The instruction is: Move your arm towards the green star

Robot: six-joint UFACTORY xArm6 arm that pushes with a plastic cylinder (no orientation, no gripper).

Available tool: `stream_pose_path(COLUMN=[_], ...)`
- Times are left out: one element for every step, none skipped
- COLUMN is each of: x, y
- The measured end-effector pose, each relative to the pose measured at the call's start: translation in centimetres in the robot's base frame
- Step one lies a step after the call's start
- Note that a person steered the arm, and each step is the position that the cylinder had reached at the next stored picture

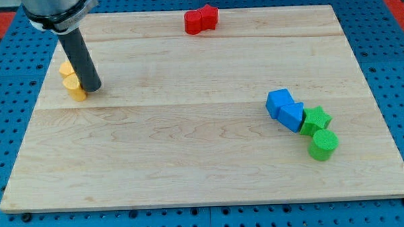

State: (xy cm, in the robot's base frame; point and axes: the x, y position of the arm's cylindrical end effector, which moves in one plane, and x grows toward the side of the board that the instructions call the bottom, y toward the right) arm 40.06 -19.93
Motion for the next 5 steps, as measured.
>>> stream_pose_path(x=[0.0,0.0,0.2,5.7,12.7], y=[-1.0,-1.1,0.2,6.9,13.8])
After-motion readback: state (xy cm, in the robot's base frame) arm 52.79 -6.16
